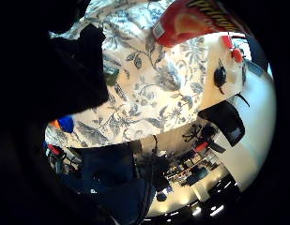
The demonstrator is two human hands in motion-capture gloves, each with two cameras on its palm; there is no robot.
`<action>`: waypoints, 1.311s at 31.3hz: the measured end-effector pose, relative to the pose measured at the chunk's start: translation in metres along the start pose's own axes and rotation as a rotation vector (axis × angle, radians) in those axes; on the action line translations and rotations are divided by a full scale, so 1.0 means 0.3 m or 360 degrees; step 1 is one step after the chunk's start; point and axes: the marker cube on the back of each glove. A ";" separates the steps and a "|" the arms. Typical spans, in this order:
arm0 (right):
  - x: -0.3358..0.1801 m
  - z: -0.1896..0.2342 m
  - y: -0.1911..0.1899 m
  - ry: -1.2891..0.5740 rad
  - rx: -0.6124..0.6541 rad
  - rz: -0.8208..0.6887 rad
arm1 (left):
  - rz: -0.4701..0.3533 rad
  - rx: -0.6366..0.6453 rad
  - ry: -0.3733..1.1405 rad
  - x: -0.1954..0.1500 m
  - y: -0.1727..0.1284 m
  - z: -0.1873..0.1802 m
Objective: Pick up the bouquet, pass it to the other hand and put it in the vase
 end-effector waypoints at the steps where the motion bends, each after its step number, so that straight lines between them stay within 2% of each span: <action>1: 0.004 0.016 -0.015 0.0002 0.0057 -0.0038 | -0.0002 -0.0005 -0.0001 0.000 0.000 0.003; 4: 0.019 0.056 -0.017 -0.0017 0.0116 -0.0071 | -0.0010 -0.0018 -0.0005 -0.005 -0.004 0.016; 9: 0.125 0.127 -0.176 -0.0005 0.0371 0.0310 | -0.0031 -0.0038 -0.0004 -0.012 -0.001 0.021; 16: 0.171 0.188 -0.223 0.0043 0.0445 0.0507 | -0.0054 -0.0074 -0.0006 -0.020 0.006 0.022; 20: 0.176 0.224 -0.210 0.0070 0.0303 0.0597 | -0.0048 -0.0071 -0.0012 -0.026 -0.008 0.034; 24: 0.152 0.268 -0.170 0.0022 -0.0058 0.0400 | -0.0047 -0.0053 -0.0016 -0.030 -0.015 0.034; 25: 0.154 0.274 -0.170 0.0025 -0.0058 0.0431 | -0.0048 -0.0049 -0.0018 -0.031 -0.016 0.034; 28: 0.175 0.279 -0.194 0.0049 0.0107 0.0621 | -0.0047 -0.0062 -0.0021 -0.032 -0.014 0.038; 31: 0.188 0.278 -0.222 0.0036 0.0253 0.0641 | -0.0050 -0.0085 -0.0008 -0.029 -0.007 0.036; 37: 0.190 0.295 -0.212 0.0071 0.0189 0.0655 | -0.0056 -0.0066 0.0000 -0.020 0.005 0.006; 41: 0.197 0.298 -0.229 0.0073 0.0301 0.0682 | -0.0046 -0.0052 -0.0014 -0.019 -0.002 0.011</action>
